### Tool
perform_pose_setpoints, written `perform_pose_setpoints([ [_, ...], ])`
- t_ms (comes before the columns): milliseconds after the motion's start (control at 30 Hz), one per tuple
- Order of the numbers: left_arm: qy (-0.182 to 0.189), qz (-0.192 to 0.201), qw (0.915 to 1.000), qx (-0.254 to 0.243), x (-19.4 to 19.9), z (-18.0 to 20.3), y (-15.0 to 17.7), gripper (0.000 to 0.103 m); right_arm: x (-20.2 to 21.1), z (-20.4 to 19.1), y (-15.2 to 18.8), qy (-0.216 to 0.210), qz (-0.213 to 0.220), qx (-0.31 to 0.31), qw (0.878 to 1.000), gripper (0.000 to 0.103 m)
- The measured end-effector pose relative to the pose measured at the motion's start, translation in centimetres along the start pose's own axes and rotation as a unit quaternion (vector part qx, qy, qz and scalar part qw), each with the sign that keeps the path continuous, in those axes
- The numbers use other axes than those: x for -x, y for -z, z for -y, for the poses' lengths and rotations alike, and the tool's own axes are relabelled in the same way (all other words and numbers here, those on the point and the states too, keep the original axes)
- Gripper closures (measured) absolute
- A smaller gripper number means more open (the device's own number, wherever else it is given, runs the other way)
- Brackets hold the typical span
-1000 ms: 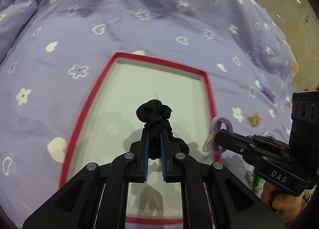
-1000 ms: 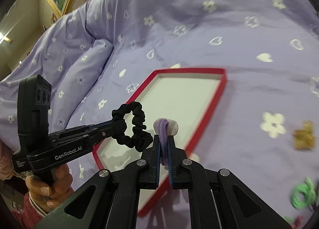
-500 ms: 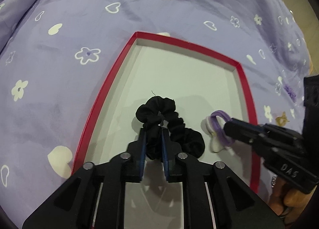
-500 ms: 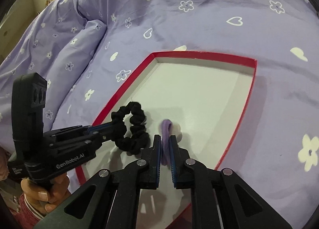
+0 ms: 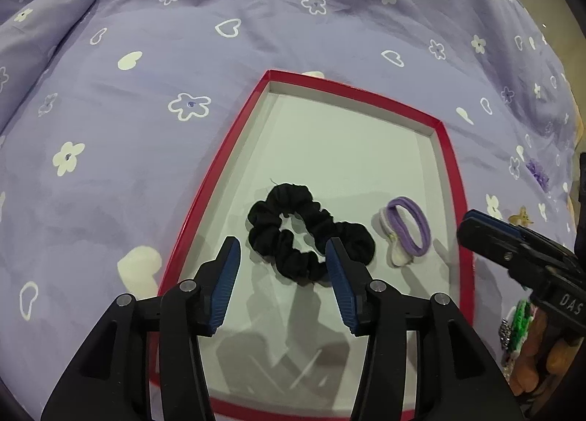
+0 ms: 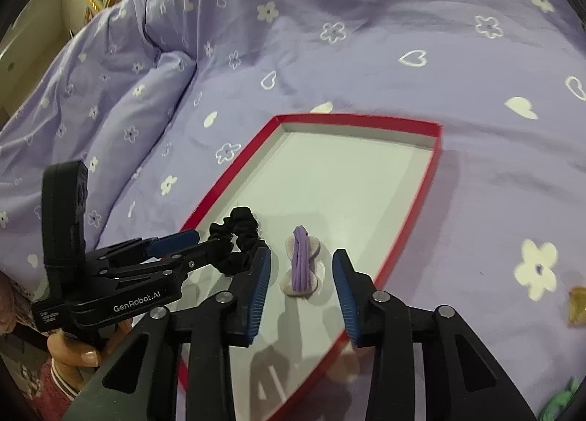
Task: Organize jewelry
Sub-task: 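Move both open tools back over the jewelry pile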
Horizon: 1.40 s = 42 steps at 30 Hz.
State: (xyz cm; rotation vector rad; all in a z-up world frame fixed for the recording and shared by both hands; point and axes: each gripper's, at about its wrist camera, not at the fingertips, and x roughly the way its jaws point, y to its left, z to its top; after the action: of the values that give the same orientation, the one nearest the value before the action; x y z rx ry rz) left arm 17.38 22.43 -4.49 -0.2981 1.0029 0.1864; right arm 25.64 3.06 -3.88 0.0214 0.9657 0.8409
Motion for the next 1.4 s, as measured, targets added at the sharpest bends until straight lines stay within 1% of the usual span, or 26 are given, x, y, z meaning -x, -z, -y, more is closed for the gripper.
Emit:
perform_pose_setpoints([
  [67, 0.002, 0.003, 1.0, 0.002, 0.5, 0.3, 0.2, 0.05, 1.0, 0.3, 0.2, -0.001, 0.008, -0.008, 1.0, 0.063],
  [167, 0.009, 0.01, 0.9999, 0.0, 1.5, 1.2, 0.4, 0.049, 2.7, 0.8, 0.7, 0.001, 0.021, -0.016, 1.0, 0.059],
  [333, 0.023, 0.022, 0.9994, -0.013, 3.0, 3.7, 0.8, 0.049, 5.3, 1.9, 1.7, 0.01, 0.039, -0.032, 0.999, 0.058],
  [500, 0.042, 0.027, 0.9978, -0.044, 3.9, 7.2, 1.3, 0.045, 8.0, 3.5, 3.3, 0.025, 0.052, -0.047, 0.997, 0.058],
  [633, 0.06, 0.023, 0.9957, -0.066, 4.2, 10.2, 1.8, 0.043, 10.3, 5.1, 4.8, 0.039, 0.06, -0.068, 0.995, 0.057],
  [933, 0.089, 0.016, 0.9885, -0.121, 4.0, 16.7, 2.4, 0.042, 15.2, 8.1, 8.0, 0.065, 0.086, -0.102, 0.989, 0.056],
  [1100, 0.096, 0.007, 0.9844, -0.147, 3.5, 19.2, 2.6, 0.042, 17.8, 10.1, 9.5, 0.095, 0.103, -0.118, 0.983, 0.056],
  [1200, 0.1, 0.003, 0.982, -0.16, 3.1, 20.4, 2.6, 0.04, 19.0, 11.4, 10.3, 0.111, 0.109, -0.128, 0.979, 0.056],
  [1400, 0.106, 0.0, 0.9772, -0.184, 1.7, 22.6, 2.0, 0.039, 20.1, 14.1, 11.4, 0.155, 0.107, -0.141, 0.972, 0.056],
])
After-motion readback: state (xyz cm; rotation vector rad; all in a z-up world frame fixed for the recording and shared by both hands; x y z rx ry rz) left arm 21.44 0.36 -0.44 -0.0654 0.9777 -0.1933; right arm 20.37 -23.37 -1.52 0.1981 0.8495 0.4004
